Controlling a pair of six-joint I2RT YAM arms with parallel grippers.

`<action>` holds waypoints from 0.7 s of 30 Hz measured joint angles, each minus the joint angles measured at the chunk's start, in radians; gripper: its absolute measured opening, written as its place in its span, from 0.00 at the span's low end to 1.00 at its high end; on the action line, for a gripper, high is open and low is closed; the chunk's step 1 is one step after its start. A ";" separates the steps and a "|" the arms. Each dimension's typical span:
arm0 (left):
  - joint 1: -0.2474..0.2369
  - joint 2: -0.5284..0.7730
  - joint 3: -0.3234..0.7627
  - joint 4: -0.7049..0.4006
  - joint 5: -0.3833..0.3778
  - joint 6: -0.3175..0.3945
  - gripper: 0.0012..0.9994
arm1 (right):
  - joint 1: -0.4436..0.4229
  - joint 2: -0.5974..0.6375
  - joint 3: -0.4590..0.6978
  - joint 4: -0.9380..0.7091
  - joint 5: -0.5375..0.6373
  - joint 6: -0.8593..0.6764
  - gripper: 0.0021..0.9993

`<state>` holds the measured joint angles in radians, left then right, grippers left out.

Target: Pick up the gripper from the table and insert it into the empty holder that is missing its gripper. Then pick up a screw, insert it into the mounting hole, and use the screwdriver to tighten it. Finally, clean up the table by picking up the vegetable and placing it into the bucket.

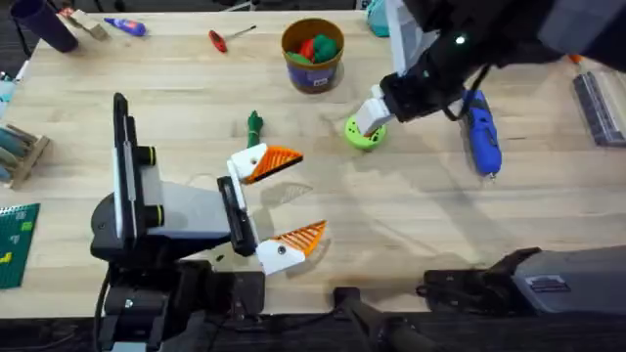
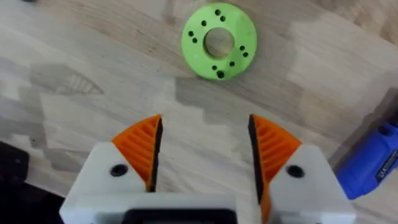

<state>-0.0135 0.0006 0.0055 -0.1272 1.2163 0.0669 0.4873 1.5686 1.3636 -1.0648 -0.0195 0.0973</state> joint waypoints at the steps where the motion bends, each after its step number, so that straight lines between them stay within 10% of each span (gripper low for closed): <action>1: 0.000 0.000 0.000 0.000 0.000 0.000 0.99 | 0.000 0.010 0.000 0.008 0.001 0.000 0.70; 21: 0.000 0.000 0.000 0.000 0.000 0.000 0.99 | 0.000 0.176 -0.002 0.102 0.057 0.000 0.63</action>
<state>-0.0135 0.0006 0.0055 -0.1272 1.2161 0.0673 0.4873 1.7443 1.3618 -0.9624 0.0374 0.0971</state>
